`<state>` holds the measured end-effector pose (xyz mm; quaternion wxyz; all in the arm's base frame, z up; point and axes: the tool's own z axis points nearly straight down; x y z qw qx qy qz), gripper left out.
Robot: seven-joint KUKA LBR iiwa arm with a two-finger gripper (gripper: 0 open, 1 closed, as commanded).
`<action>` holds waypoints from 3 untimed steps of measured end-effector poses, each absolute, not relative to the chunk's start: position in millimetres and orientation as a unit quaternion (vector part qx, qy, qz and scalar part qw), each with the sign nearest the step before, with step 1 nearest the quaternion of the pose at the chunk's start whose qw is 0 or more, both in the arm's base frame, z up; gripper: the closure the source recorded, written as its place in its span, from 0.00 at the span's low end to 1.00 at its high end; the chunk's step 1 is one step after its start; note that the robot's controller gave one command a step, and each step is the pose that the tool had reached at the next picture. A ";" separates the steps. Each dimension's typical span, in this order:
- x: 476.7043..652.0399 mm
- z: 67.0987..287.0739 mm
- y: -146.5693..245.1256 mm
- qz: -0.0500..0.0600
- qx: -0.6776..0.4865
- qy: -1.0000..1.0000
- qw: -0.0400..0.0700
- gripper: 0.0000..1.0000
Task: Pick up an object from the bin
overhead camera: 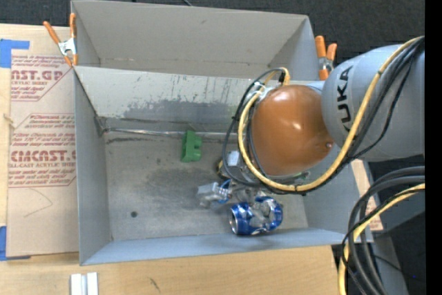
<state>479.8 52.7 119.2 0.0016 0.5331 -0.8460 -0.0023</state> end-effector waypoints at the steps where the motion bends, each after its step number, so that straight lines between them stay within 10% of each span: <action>1: 487.9 105.6 46.7 -0.001 0.635 -0.772 0.001 0.00; 2: 478.6 103.6 50.6 -0.002 0.715 -0.699 0.001 0.00; 3: 478.3 104.2 51.2 -0.003 0.715 -0.699 0.001 1.00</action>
Offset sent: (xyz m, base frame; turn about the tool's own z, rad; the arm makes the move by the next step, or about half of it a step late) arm 0.0092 -0.0070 -0.0126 -0.2535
